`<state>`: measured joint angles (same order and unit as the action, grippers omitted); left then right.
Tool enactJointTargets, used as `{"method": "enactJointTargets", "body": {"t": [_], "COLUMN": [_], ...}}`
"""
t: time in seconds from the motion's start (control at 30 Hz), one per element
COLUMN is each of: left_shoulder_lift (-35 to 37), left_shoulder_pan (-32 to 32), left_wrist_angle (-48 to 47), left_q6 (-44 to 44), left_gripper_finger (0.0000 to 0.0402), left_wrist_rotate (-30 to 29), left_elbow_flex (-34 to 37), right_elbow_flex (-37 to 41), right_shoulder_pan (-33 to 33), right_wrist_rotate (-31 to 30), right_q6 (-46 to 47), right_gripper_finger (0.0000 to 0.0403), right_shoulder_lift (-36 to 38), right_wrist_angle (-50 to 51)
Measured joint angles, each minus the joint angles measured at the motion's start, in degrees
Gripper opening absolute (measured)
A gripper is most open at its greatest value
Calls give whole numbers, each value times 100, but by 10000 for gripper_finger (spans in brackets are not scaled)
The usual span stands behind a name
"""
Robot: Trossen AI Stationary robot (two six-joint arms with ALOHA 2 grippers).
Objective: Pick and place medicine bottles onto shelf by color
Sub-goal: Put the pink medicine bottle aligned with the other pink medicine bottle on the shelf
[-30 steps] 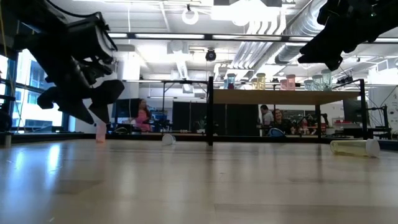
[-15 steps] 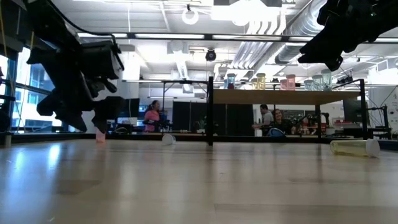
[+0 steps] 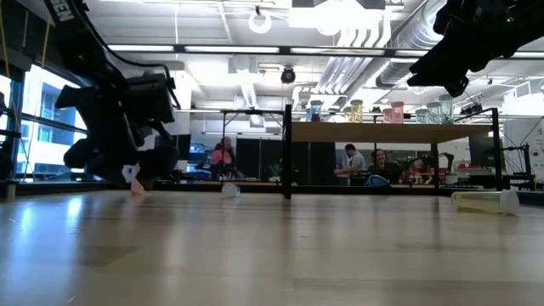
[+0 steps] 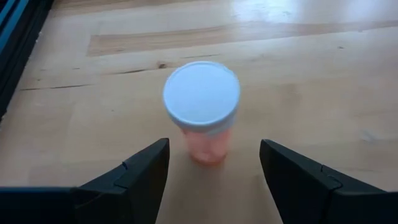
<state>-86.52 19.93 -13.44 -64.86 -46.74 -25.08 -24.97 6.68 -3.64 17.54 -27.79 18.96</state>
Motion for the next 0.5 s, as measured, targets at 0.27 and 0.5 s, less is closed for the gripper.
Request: {"method": "enactJointTargets", "body": {"t": [0.27, 0.5], "left_shoulder_lift": [-221, -225], "left_shoulder_pan": [118, 118], "left_wrist_angle": [154, 156], "left_q6": [90, 282], "left_gripper_finger": [239, 217], "left_wrist_rotate": [4, -148], "left_elbow_flex": [0, 0], "right_elbow_flex": [-1, -2], "right_shoulder_pan": [0, 0], "right_wrist_rotate": [0, -2], "right_q6": [-2, -2], "right_gripper_finger": [146, 146], "right_shoulder_lift": [0, 0], "right_wrist_angle": [0, 0]}}
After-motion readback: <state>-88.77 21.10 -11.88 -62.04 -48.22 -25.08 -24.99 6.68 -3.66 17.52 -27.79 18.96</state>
